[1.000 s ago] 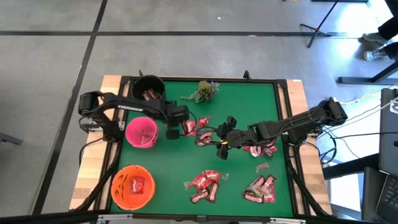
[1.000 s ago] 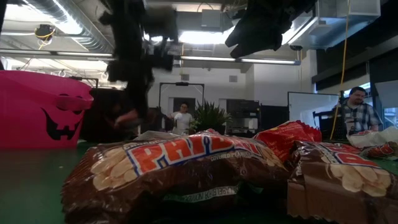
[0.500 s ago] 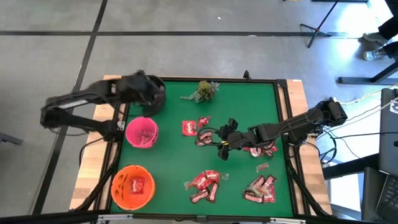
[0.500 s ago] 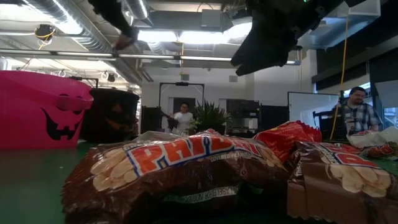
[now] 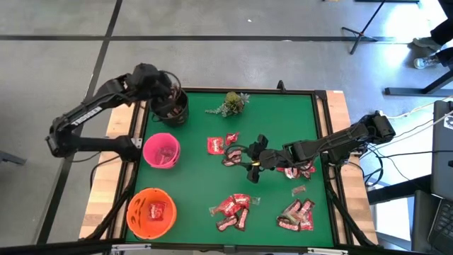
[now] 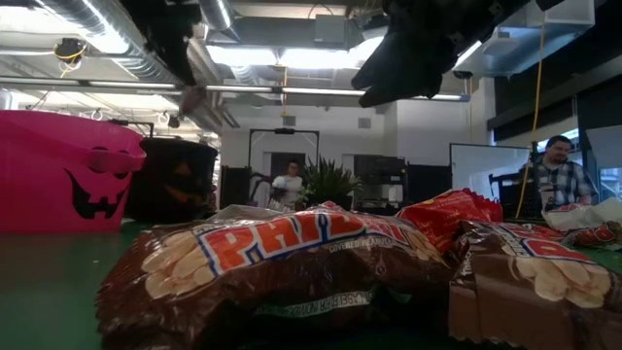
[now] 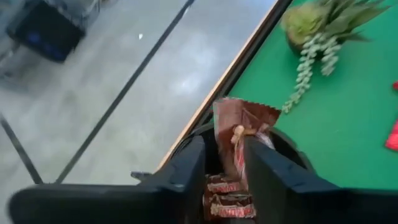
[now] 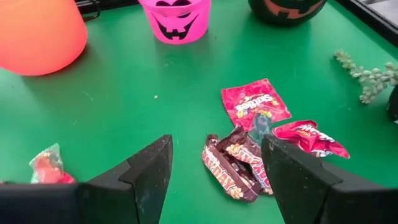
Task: Sort candy
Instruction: Put the brown chocolate into the black bucket
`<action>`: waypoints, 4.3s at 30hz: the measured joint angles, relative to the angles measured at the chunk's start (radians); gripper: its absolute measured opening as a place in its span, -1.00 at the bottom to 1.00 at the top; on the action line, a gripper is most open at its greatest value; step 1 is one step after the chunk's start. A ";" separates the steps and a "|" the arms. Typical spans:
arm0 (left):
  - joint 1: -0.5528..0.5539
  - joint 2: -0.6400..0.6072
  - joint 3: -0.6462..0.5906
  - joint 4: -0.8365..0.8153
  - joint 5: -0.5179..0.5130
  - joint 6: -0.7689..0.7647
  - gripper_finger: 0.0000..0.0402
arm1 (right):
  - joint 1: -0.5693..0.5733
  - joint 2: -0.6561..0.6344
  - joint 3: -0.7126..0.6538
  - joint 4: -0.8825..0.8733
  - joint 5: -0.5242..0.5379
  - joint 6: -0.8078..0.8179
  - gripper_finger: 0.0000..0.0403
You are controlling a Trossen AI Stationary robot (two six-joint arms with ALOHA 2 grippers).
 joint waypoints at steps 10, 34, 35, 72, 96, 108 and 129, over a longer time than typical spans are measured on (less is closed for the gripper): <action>-0.031 0.043 -0.001 0.025 0.143 -0.054 -0.14 | 0.001 0.000 0.000 -0.001 0.028 -0.027 0.21; -0.718 0.487 -0.001 0.333 0.233 0.000 -0.14 | 0.030 -0.157 0.000 -0.080 0.059 -0.050 0.21; -0.723 0.518 -0.001 0.350 0.213 0.000 -0.14 | 0.038 -0.167 0.000 -0.081 0.069 -0.056 0.21; -0.761 0.875 -0.001 0.604 -0.125 0.053 -0.87 | 0.140 -0.283 0.001 -0.107 0.157 -0.117 0.21; -0.953 0.534 0.196 0.227 -0.499 0.098 -1.00 | 0.139 -0.282 0.001 -0.138 0.184 -0.129 0.21; -0.826 0.249 0.199 -0.085 -0.596 -0.061 -1.00 | 0.137 -0.282 0.001 -0.154 0.210 -0.155 0.21; -0.526 0.333 0.028 -0.014 -0.033 -0.113 -0.70 | 0.138 -0.282 0.001 -0.160 0.209 -0.125 0.21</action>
